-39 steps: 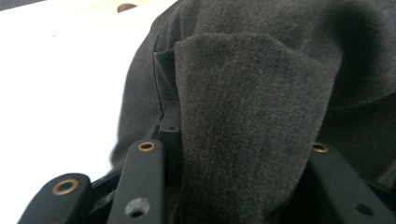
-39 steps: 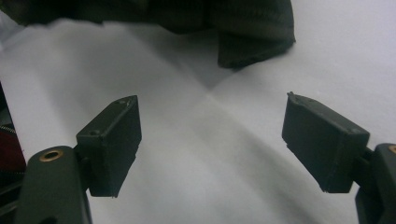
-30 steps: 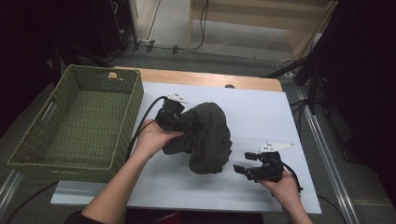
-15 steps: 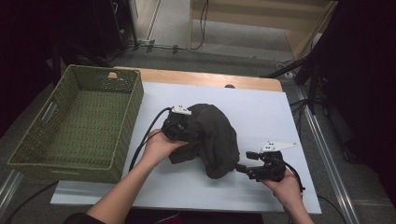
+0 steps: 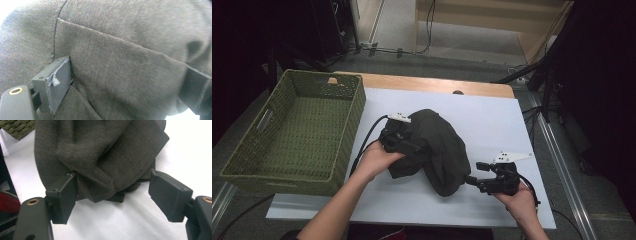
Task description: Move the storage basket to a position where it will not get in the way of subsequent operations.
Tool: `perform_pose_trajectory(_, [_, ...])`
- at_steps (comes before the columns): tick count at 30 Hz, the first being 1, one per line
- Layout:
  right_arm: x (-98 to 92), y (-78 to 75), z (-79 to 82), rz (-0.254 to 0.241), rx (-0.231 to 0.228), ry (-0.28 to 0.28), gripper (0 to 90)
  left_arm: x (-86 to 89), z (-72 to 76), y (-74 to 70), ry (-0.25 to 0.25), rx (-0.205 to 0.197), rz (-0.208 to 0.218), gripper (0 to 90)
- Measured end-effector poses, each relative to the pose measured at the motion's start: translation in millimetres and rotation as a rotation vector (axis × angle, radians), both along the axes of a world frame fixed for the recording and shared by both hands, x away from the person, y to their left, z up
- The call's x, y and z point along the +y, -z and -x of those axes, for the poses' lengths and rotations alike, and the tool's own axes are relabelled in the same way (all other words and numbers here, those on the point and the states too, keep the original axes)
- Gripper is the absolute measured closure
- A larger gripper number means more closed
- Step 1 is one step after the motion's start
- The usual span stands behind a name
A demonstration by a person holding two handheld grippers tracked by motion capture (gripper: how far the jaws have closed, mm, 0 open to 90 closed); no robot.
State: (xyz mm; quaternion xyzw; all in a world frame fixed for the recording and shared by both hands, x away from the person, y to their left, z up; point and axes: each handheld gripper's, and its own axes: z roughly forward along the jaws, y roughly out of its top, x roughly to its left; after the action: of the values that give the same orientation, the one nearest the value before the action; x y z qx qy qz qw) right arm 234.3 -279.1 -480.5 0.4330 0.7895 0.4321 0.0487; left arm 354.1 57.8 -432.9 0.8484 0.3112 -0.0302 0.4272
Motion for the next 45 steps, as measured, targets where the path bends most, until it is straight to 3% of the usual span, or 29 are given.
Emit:
perform_pose_trajectory(7, [0.4, -2.9, 1.3, 0.009, 0.004, -0.002, 25.3, 17.5, 9.1, -10.8, -0.012, -0.024, -0.001, 13.0])
perform_pose_trajectory(16, [0.7, -10.4, 6.7, 0.011, -0.024, -0.006, 26.4, 34.3, 21.1, -8.2, -0.045, -0.064, -0.026, 15.6])
perform_pose_trajectory(24, [13.9, -12.6, 7.9, 0.019, -0.044, -0.038, 25.7, 41.7, 36.1, -0.3, -0.066, -0.092, -0.035, 16.6])
perform_pose_trajectory(31, [27.2, -6.9, -2.1, 0.041, -0.047, -0.051, 25.0, 46.0, 45.3, 4.1, -0.095, -0.124, -0.043, 16.6])
perform_pose_trajectory(34, [33.2, -4.8, -10.1, 0.045, -0.050, -0.047, 24.5, 49.4, 46.8, 4.9, -0.117, -0.129, -0.017, 16.6])
perform_pose_trajectory(38, [40.6, -1.6, -21.2, 0.074, -0.053, -0.043, 24.7, 52.2, 47.9, 6.0, -0.131, -0.132, -0.021, 16.6])
perform_pose_trajectory(45, [49.8, 1.2, -38.0, 0.112, -0.057, -0.034, 34.6, 54.8, 49.0, 7.2, -0.140, -0.135, -0.023, 16.6])
